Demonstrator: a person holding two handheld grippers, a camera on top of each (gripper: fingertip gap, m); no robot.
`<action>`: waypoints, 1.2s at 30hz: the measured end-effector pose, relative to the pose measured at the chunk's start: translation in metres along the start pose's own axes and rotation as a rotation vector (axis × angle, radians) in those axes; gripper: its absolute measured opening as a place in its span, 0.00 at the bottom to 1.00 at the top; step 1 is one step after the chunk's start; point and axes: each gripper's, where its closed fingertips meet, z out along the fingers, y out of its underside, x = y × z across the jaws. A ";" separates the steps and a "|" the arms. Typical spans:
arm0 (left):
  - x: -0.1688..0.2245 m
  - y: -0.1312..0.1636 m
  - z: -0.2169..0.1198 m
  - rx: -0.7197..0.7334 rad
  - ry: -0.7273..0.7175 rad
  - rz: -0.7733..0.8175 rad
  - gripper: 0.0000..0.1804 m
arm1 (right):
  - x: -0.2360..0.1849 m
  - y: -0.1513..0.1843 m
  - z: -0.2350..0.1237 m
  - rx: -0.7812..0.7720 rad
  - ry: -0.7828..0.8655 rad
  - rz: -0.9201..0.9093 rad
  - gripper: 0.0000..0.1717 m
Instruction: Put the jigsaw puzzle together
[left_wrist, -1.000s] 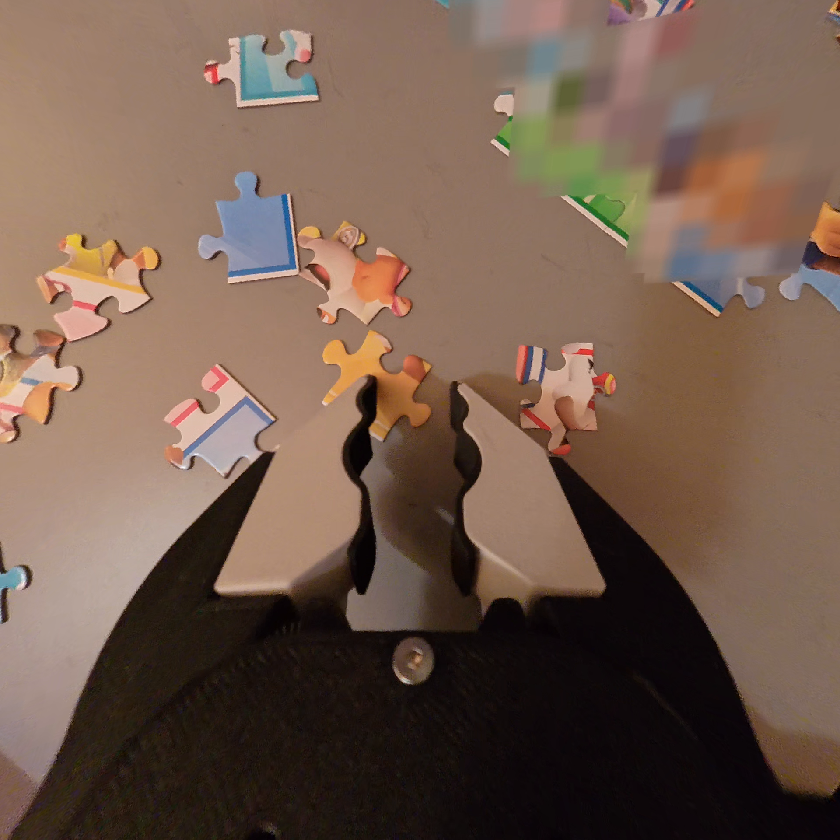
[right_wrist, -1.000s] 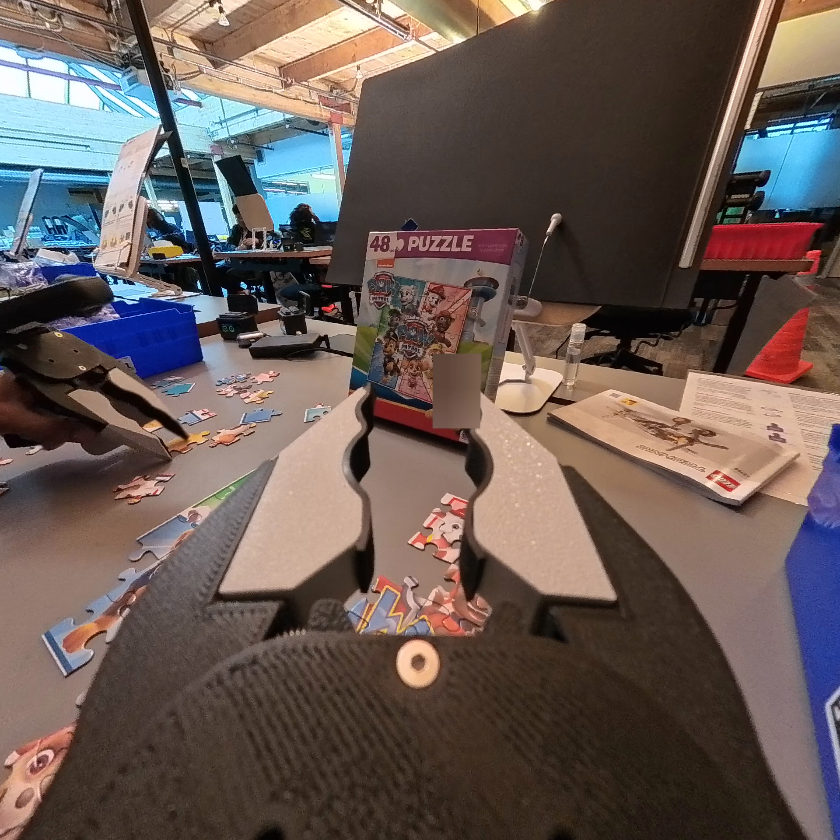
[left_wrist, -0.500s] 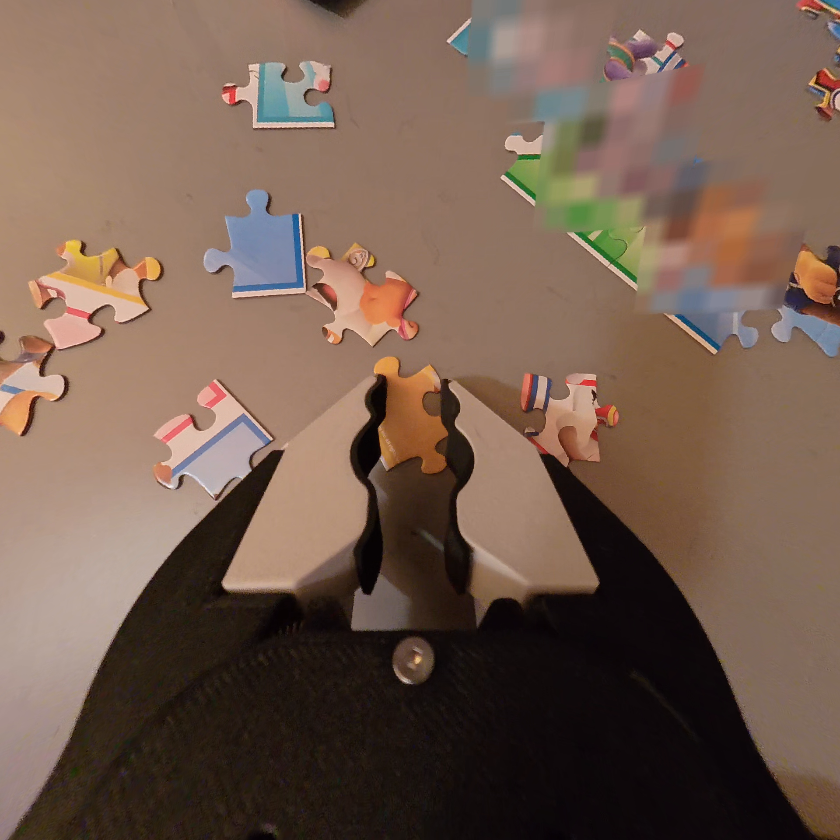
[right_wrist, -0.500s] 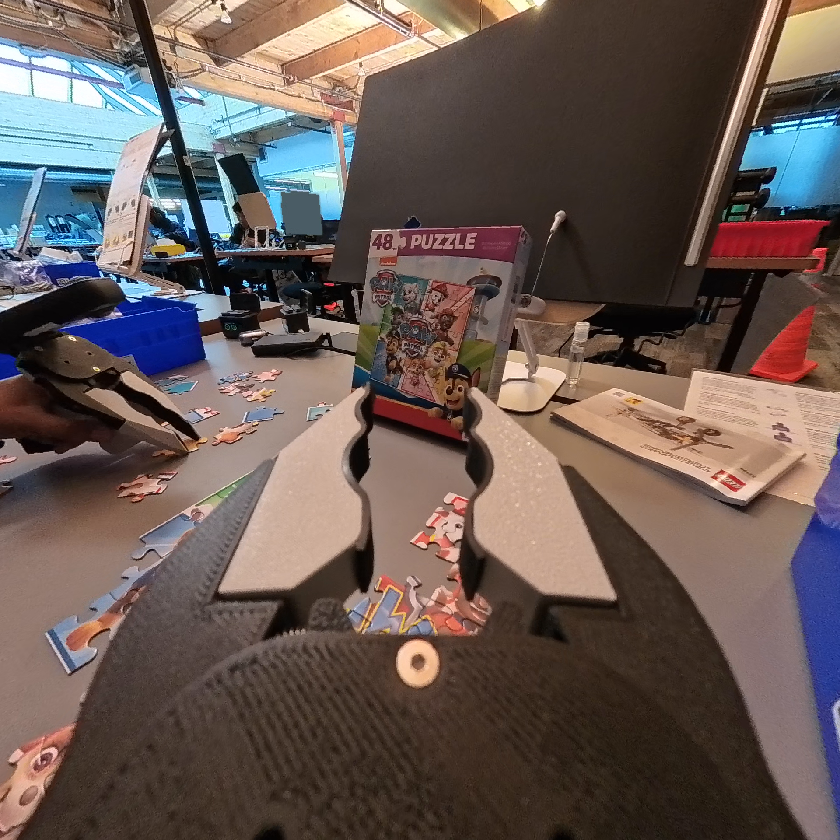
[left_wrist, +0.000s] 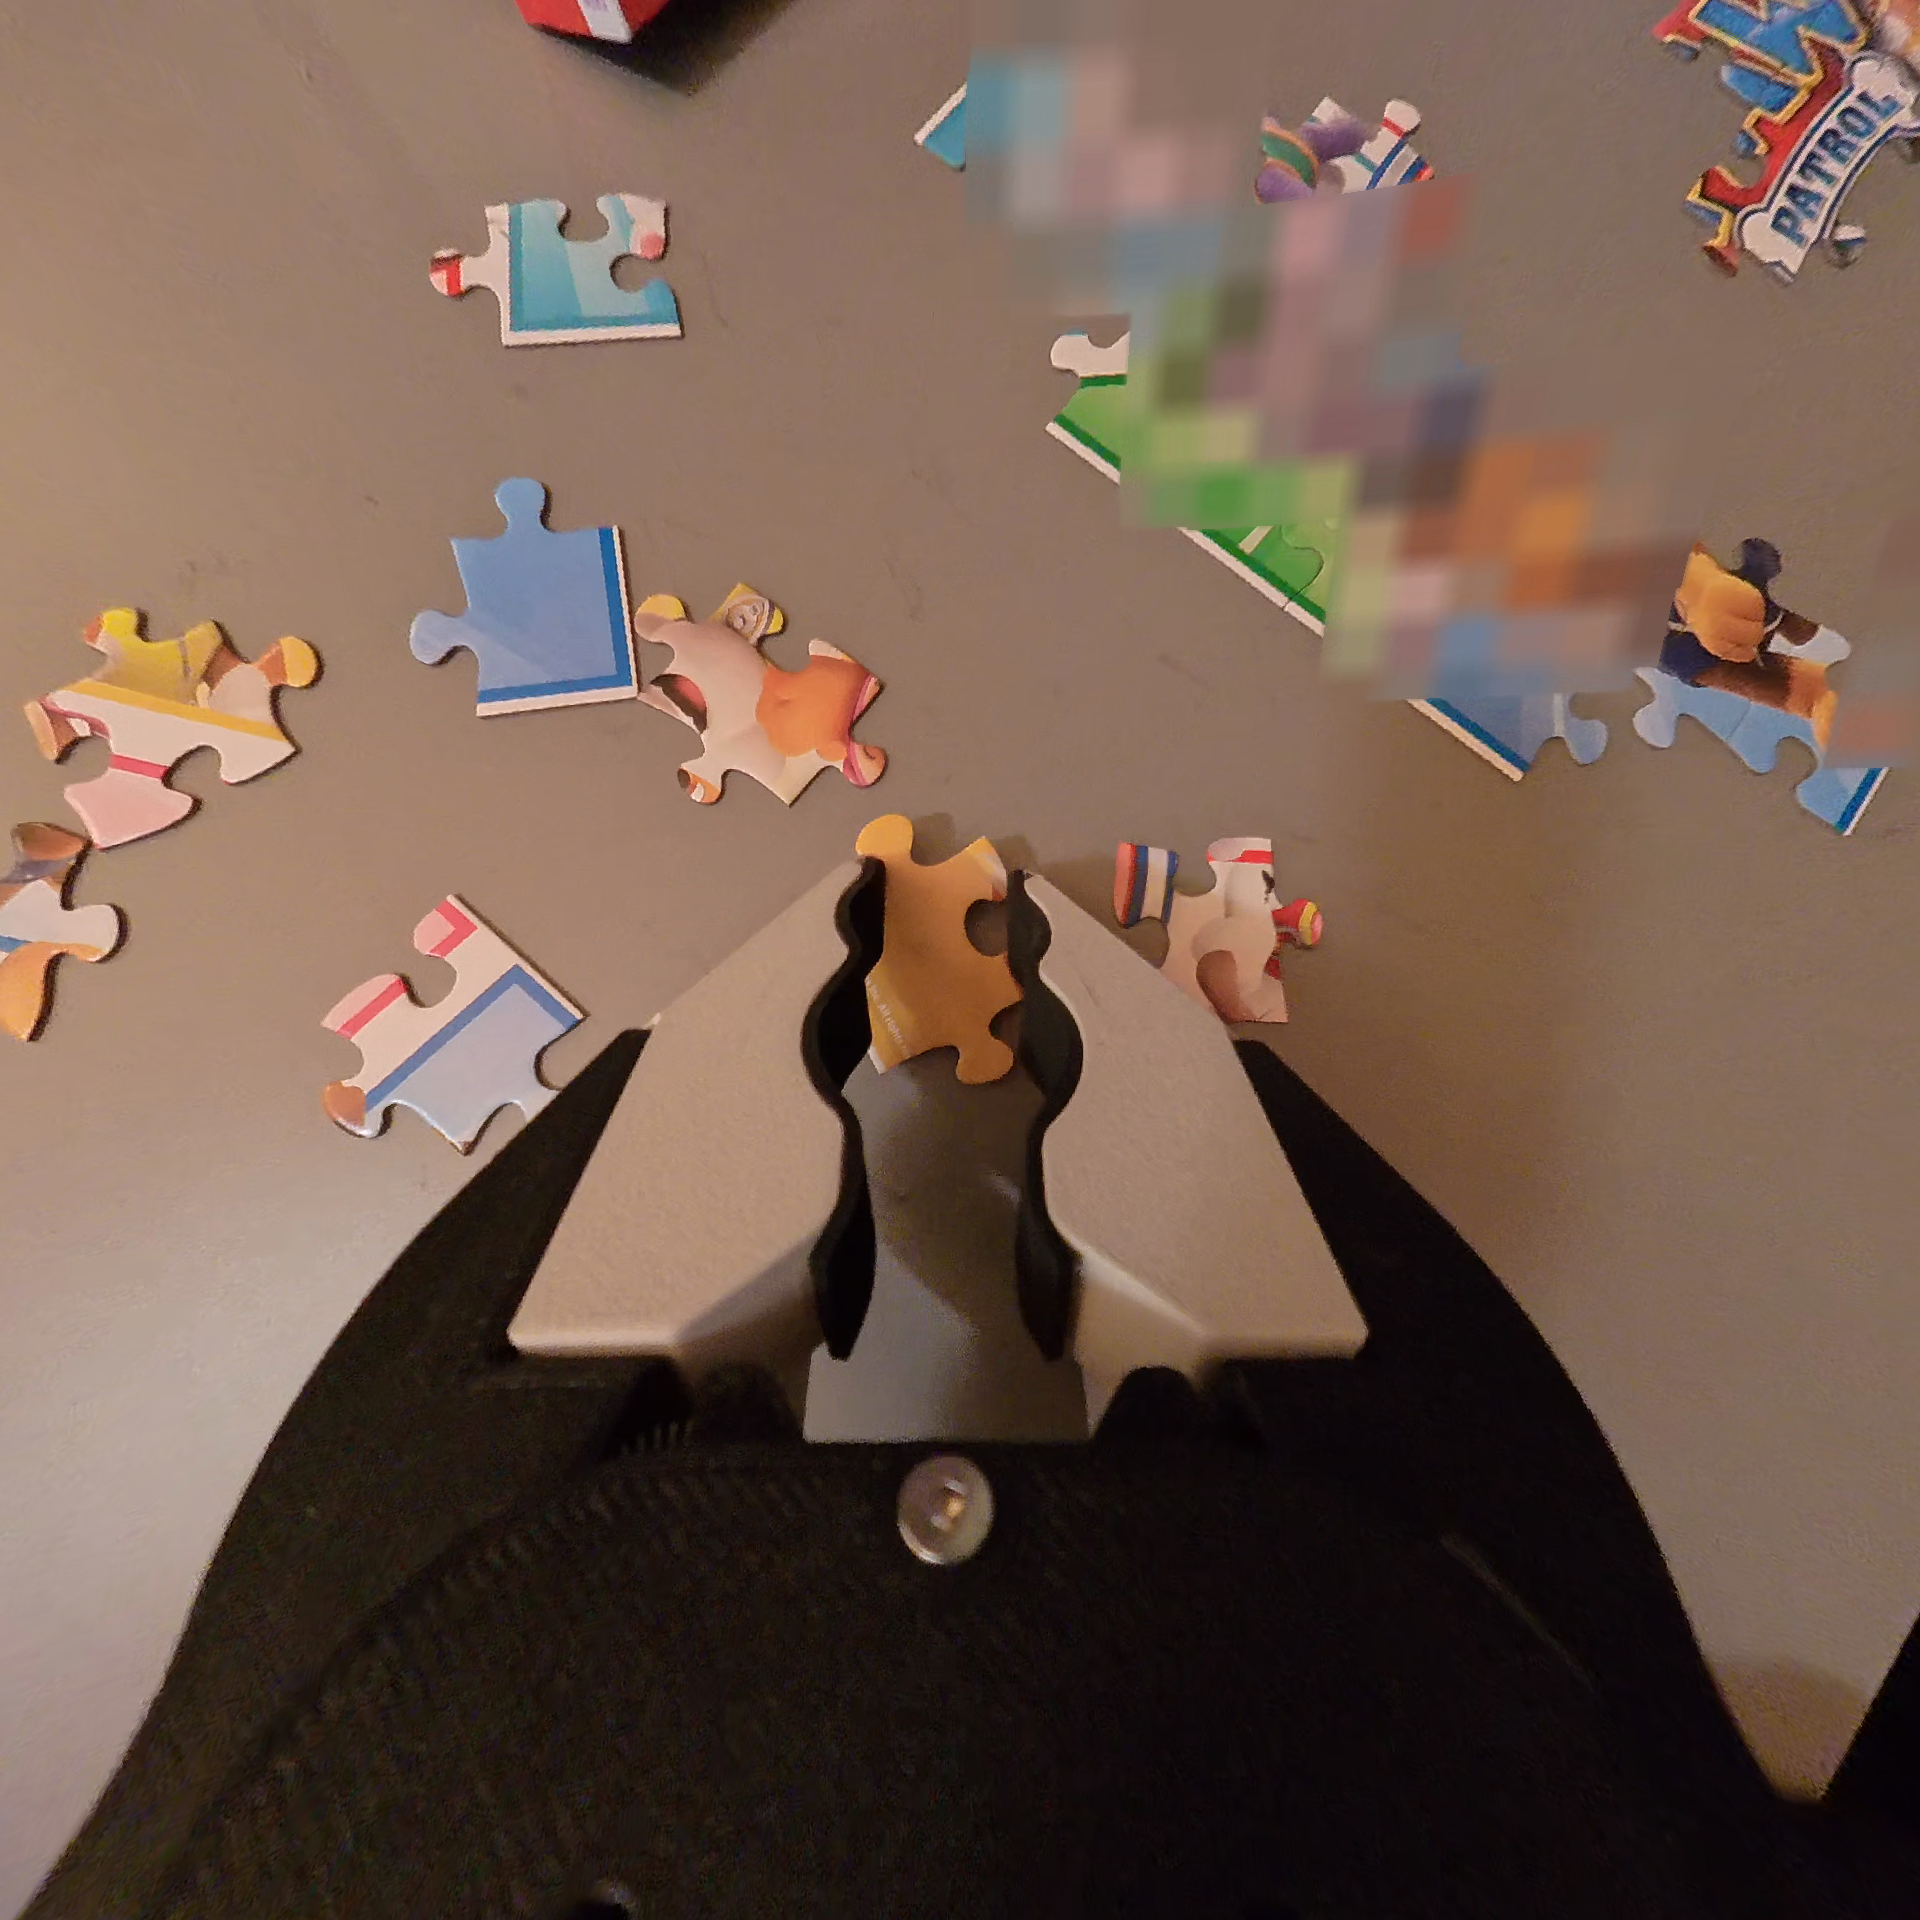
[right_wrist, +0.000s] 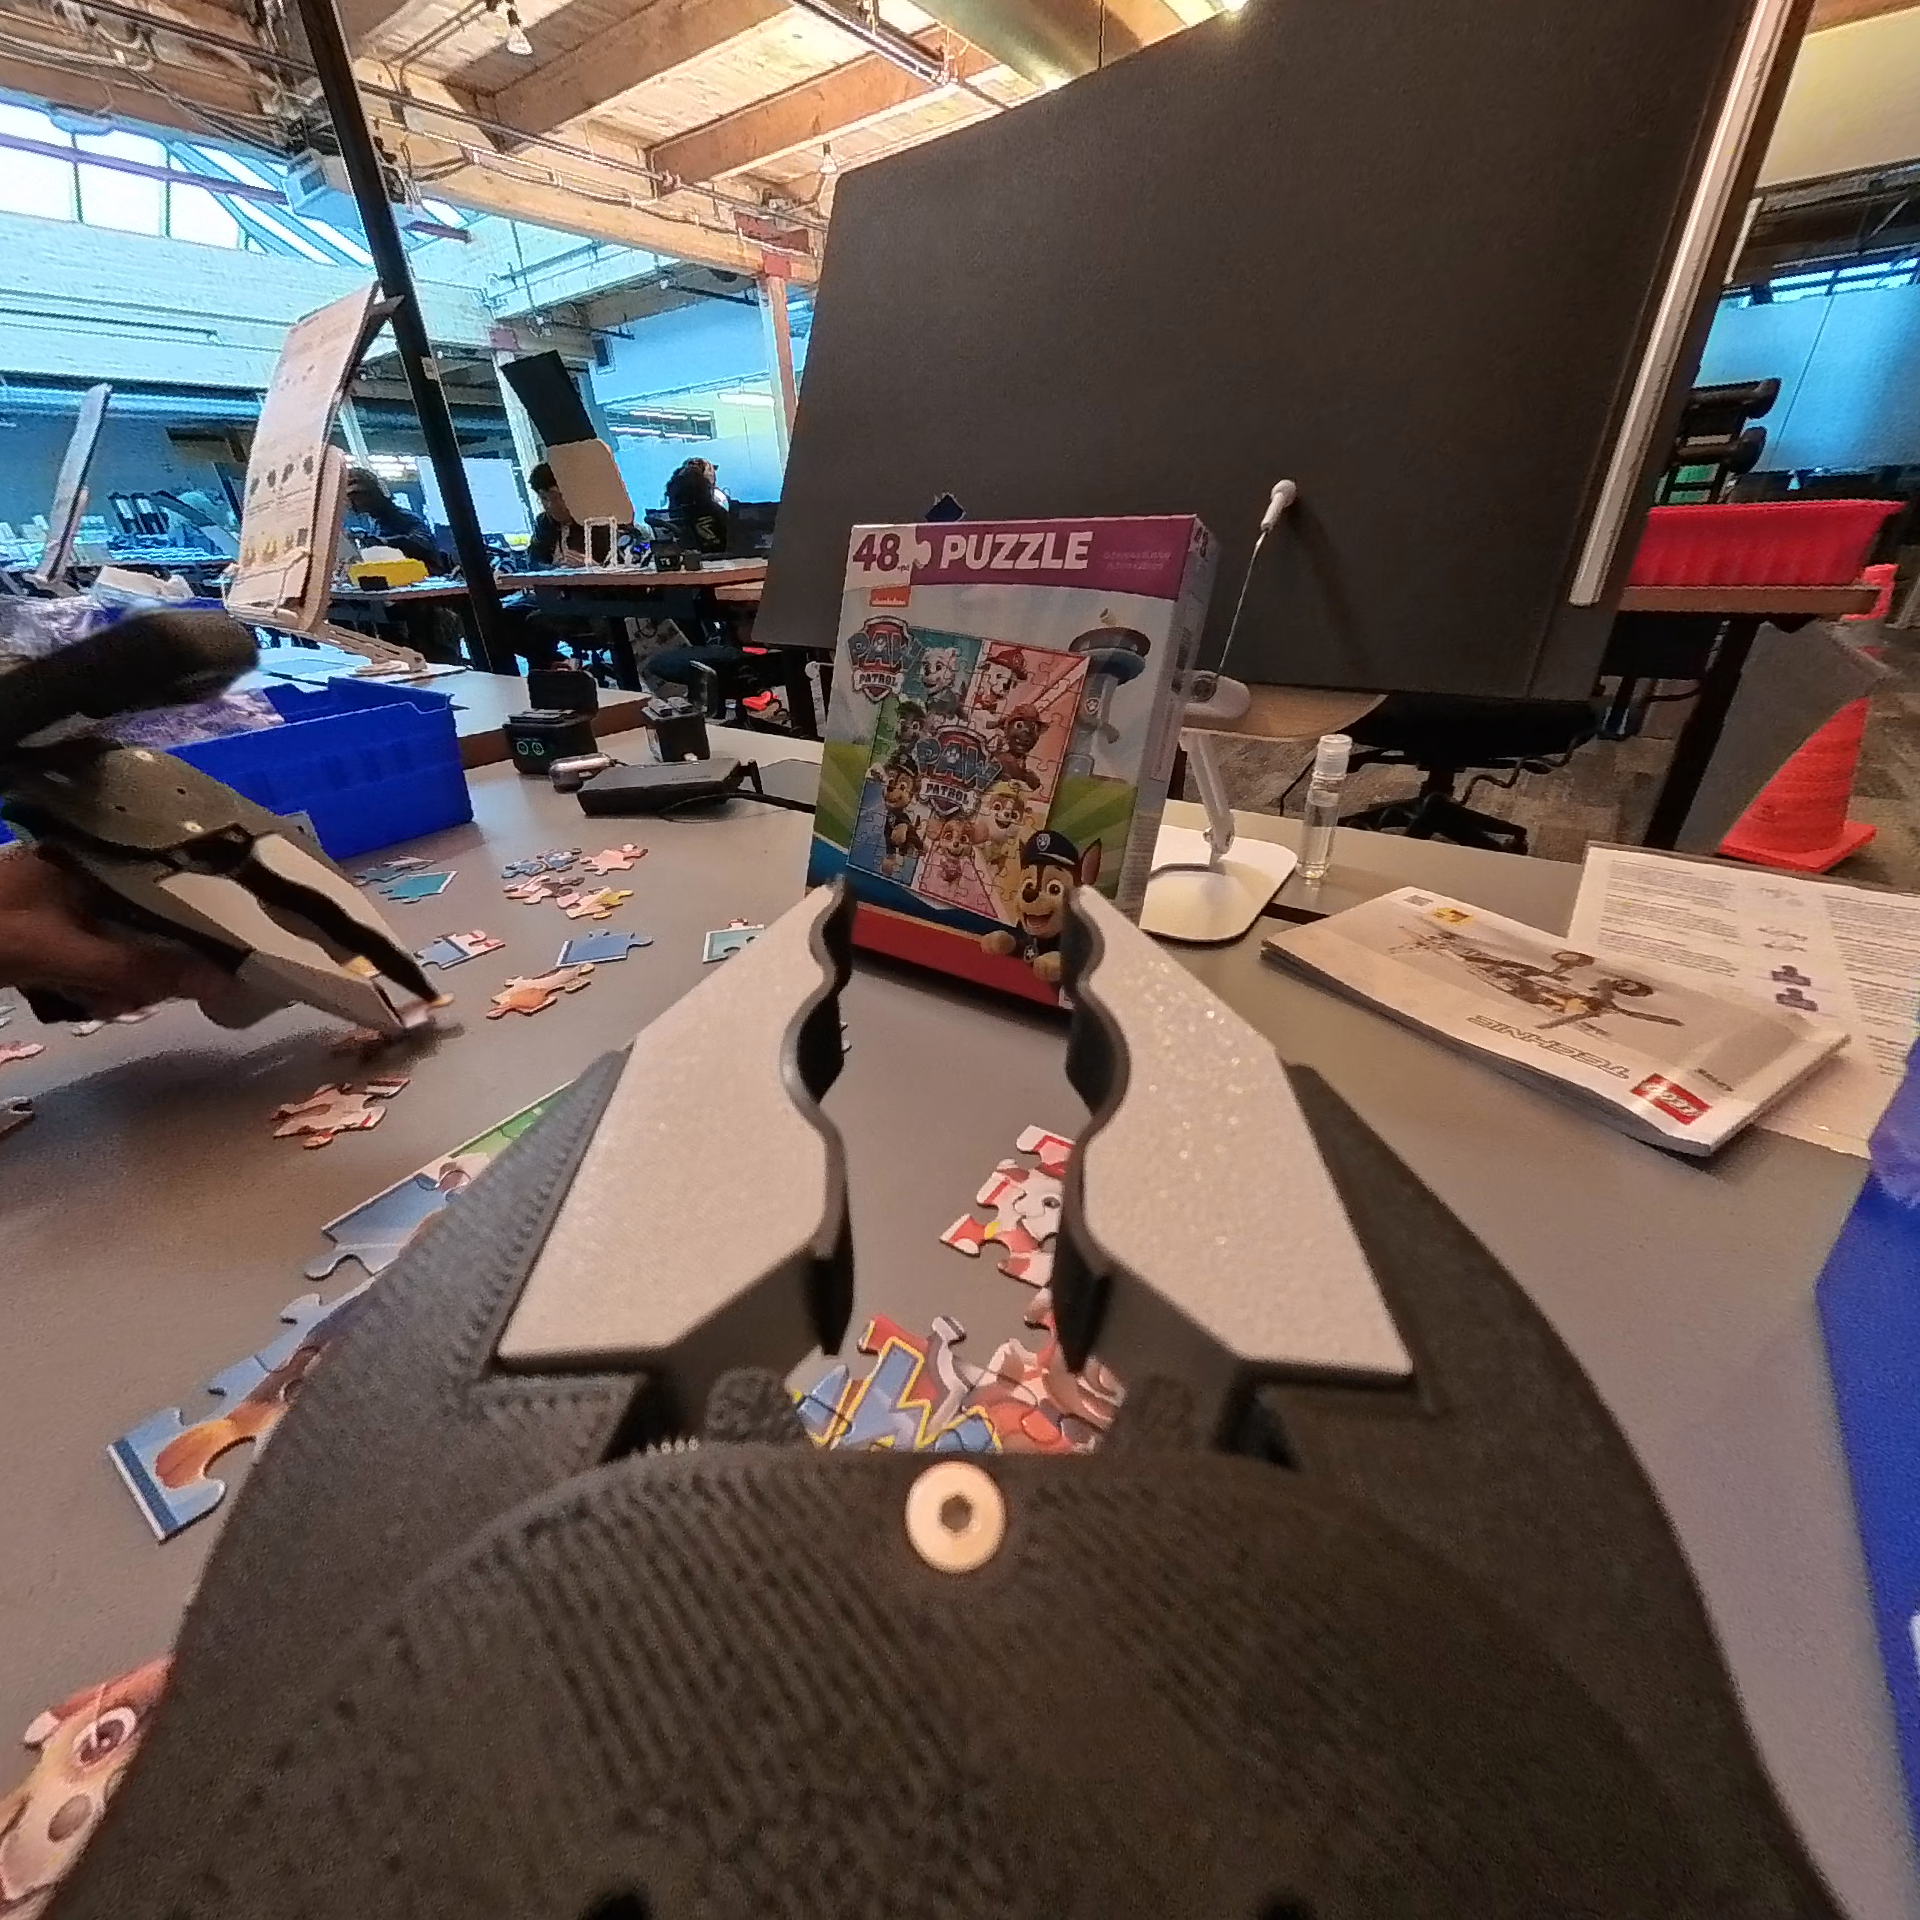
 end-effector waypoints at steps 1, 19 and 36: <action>0.001 -0.002 -0.002 0.006 0.001 0.002 0.11 | 0.000 0.000 0.000 0.000 0.000 0.000 0.22; 0.123 -0.088 -0.016 0.168 0.164 0.352 0.11 | -0.155 0.049 0.040 -0.286 -0.552 0.406 0.30; 0.218 -0.148 0.009 0.332 0.277 0.564 0.32 | -0.095 0.055 -0.039 -0.392 -0.430 0.673 0.00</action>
